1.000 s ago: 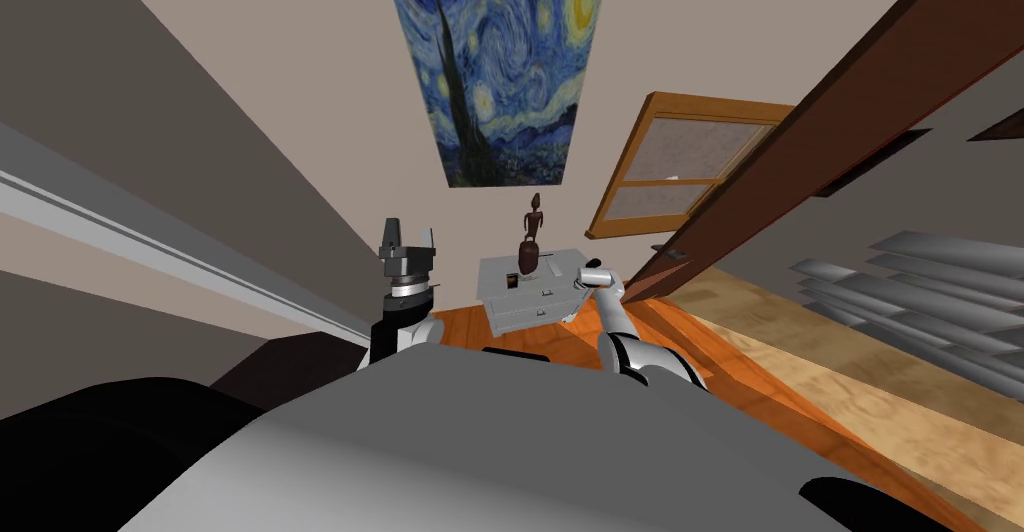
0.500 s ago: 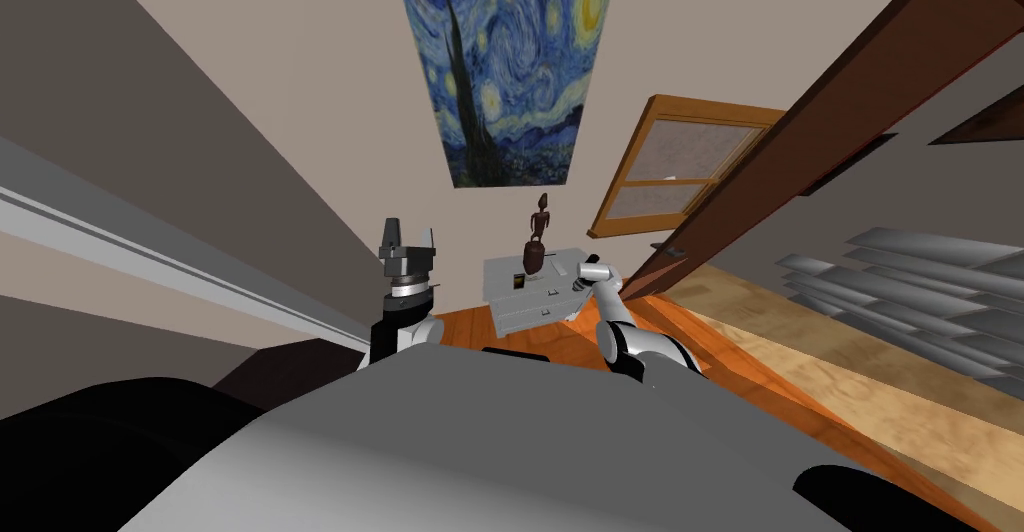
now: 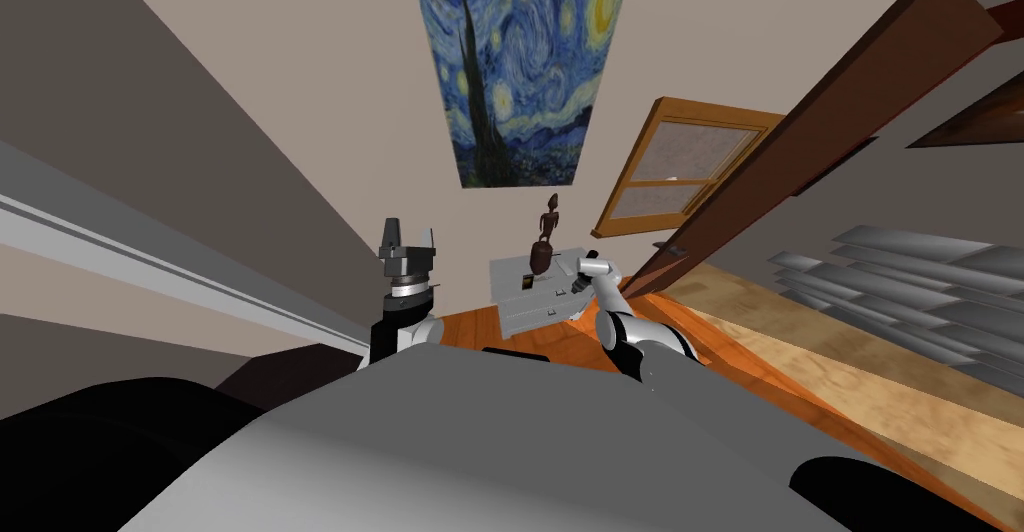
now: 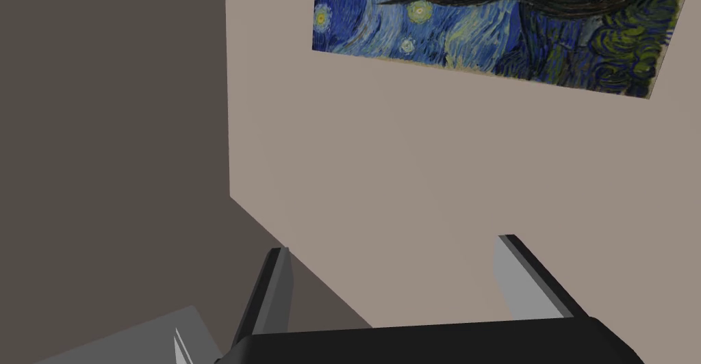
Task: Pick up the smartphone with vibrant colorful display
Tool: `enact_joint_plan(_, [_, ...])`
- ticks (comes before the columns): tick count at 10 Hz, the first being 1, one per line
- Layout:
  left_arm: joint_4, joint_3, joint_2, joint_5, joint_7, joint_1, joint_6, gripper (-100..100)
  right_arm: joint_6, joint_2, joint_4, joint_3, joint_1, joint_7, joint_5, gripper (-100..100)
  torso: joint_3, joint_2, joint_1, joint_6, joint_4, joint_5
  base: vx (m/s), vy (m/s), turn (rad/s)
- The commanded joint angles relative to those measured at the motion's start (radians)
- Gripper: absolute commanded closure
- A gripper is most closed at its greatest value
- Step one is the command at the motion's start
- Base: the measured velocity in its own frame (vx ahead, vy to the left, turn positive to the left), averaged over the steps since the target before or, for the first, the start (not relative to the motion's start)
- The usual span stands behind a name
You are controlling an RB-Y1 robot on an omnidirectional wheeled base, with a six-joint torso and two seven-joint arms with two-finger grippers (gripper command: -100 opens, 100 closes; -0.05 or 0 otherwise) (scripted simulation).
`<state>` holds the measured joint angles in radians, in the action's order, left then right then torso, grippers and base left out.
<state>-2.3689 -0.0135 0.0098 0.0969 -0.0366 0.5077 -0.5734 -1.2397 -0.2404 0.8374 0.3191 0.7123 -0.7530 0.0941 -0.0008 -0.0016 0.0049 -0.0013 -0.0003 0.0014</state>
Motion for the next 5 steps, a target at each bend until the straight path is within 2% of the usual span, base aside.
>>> enact_joint_plan(1, [0.000, 0.000, 0.000, 0.000, 0.000, 0.000, 0.000, 0, -0.050, -0.010, -0.050, 0.014, 0.040, -0.011, -0.007, -100, 0.000, 0.000, 0.000, 0.000, 0.000, 0.000, 0.011, 0.098, -0.040])
enact_joint_plan(2, [0.000, 0.000, 0.000, 0.000, 0.000, 0.000, 0.000, 0, -0.050, -0.010, -0.052, 0.014, 0.040, -0.011, -0.007, -100, 0.000, 0.000, 0.002, 0.000, 0.000, 0.000, 0.003, 0.116, -0.032])
enact_joint_plan(3, [0.000, 0.000, 0.000, 0.000, 0.000, 0.000, 0.000, 0, -0.093, -0.017, -0.093, 0.025, 0.075, -0.020, -0.014, -100, 0.000, 0.000, 0.003, 0.000, 0.000, 0.000, 0.010, 0.171, -0.034])
enact_joint_plan(4, [0.000, 0.000, 0.000, 0.000, 0.000, 0.000, 0.000, 0, -0.097, -0.017, -0.093, 0.025, 0.075, -0.020, -0.014, -100, 0.000, -0.001, 0.006, 0.000, 0.000, 0.001, -0.001, 0.147, -0.030])
enact_joint_plan(5, [0.000, 0.000, 0.000, 0.000, 0.000, 0.000, 0.000, 0, -0.137, -0.023, -0.130, 0.036, 0.108, -0.029, -0.020, -100, 0.000, 0.000, 0.005, 0.000, 0.000, 0.001, -0.003, 0.170, -0.020])
